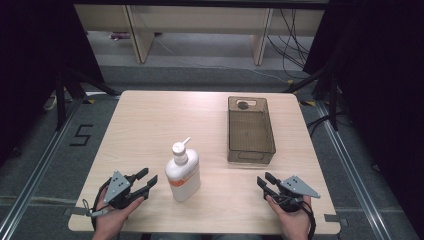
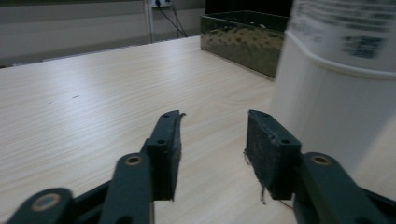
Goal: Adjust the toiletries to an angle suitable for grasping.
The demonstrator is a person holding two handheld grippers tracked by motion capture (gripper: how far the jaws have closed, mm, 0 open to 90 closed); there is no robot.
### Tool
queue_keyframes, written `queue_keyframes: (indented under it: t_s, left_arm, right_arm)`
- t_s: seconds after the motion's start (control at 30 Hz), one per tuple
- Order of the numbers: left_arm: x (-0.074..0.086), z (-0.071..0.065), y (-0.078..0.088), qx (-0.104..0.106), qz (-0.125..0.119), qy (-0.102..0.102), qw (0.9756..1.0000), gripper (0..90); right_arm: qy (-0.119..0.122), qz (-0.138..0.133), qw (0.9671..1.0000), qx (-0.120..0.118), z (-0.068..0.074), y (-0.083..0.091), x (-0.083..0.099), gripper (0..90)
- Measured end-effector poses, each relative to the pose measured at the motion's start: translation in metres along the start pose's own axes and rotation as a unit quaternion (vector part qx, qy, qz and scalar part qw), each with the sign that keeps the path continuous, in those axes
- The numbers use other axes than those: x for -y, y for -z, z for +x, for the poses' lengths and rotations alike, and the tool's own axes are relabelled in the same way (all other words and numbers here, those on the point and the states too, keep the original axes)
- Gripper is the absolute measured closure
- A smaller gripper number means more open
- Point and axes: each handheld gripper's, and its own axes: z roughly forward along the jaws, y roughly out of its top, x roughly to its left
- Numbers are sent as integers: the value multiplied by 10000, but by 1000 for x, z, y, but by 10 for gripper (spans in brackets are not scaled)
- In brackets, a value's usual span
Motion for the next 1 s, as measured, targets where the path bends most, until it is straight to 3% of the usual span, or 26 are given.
queue_keyframes:
  t_s: [0.03,0.07,0.13,0.17,0.2,0.23,0.27,0.33,0.43,0.47,0.5,0.53,0.6,0.83,0.87,0.93,1.0]
  left_arm:
    - [0,0,0,0,0,0,10000,586]
    - [-1,-7,6,171,-46,-107,9998,630]
    - [-3,-12,12,268,-30,-210,9994,661]
    - [-4,-15,15,360,-42,-215,9991,717]
    - [-4,-18,17,428,-36,-214,9988,747]
    - [-6,-25,21,677,-103,-112,9976,790]
    - [-7,-27,22,726,-63,-127,9973,818]
    - [-8,-30,24,797,-17,-145,9967,850]
    - [-13,-43,27,1121,-29,-193,9935,891]
    - [-13,-43,27,1121,-29,-193,9935,893]
    - [-15,-47,27,1194,20,-246,9925,893]
    - [-16,-49,27,1246,38,-289,9918,893]
    - [-18,-59,21,1449,17,-335,9889,894]
    - [-21,-70,6,1595,171,-512,9857,895]
    - [-22,-71,0,1575,210,-569,9857,894]
    - [-23,-72,-5,1579,229,-604,9853,895]
    - [-24,-73,-9,1569,248,-644,9852,895]
  right_arm:
    - [0,0,10000,0,0,0,0,642]
    - [135,127,9998,-51,3,1,-1,694]
    - [119,171,9998,-49,4,2,-1,705]
    - [30,155,9997,-173,6,0,-1,723]
    - [44,164,9997,-176,6,0,-1,731]
    - [54,172,9997,-168,8,0,-2,742]
    - [155,168,9997,-117,7,0,-2,750]
    - [79,159,9998,-121,8,-1,-3,761]
    - [120,164,9998,-54,8,-2,-4,779]
    - [120,164,9998,-54,8,-2,-4,779]
    - [-14,156,9999,-68,10,-3,-4,784]
    - [121,139,9998,-114,8,-2,-5,786]
    - [11,137,9999,-93,9,-3,-5,785]
    - [50,191,9997,-125,8,-4,-6,776]
    - [-138,204,9996,-146,11,-4,-6,775]
    - [-68,223,9997,-100,10,-4,-6,775]
    - [-149,240,9995,-116,11,-4,-6,774]
